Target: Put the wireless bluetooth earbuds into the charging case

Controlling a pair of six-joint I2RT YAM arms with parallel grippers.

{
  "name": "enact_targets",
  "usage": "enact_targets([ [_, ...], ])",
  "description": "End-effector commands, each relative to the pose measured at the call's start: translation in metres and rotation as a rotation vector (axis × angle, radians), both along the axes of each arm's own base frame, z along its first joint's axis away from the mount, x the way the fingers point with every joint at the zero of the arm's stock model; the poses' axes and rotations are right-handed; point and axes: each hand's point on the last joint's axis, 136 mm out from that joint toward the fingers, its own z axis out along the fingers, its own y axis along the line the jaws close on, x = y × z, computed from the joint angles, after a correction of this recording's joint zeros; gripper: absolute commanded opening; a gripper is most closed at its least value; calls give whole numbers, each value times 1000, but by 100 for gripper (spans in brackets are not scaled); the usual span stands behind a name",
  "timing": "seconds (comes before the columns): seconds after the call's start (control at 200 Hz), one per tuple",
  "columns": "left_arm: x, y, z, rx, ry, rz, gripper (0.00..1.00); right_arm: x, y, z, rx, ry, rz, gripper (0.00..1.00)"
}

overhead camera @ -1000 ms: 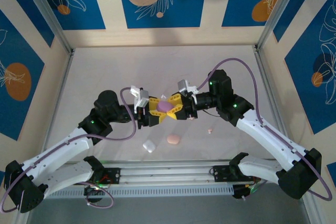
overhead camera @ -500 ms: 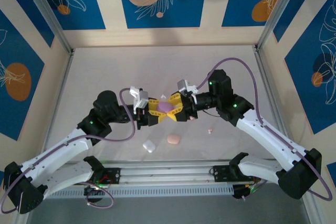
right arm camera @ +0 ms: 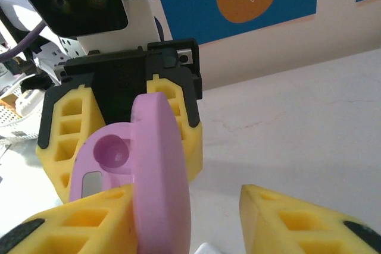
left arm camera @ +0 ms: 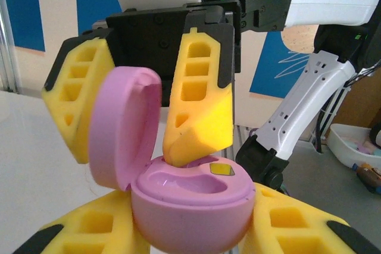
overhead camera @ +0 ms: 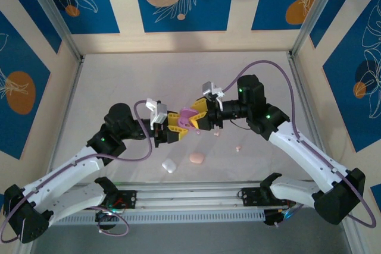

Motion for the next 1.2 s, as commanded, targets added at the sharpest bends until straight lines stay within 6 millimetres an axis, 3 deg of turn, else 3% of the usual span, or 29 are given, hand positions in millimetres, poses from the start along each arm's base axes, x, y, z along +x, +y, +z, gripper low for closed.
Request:
enact_targets([
  [0.0, -12, 1, 15, -54, -44, -50, 17, 7, 1, 3, -19, -55, -55, 40],
  [0.245, -9, 2, 8, -35, -34, -26, 21, -6, 3, 16, 15, -80, 7, 32],
  [0.585, -10, 1, 6, -28, -24, -40, 21, -6, 7, 21, 23, -89, 22, 32],
  [0.705, -9, 1, 3, -21, -23, -35, 21, -5, 8, 23, 28, -88, 22, 38],
  [0.92, -9, 2, 3, -23, -28, -29, 22, -3, 9, 20, 10, -76, 24, 22],
  [1.03, -7, 2, 3, -23, -32, -17, 30, -5, 9, 19, 5, -78, 30, 14],
  [1.191, 0, 2, 2, -34, -10, 19, 44, -3, 9, 22, 13, -106, 18, 11],
])
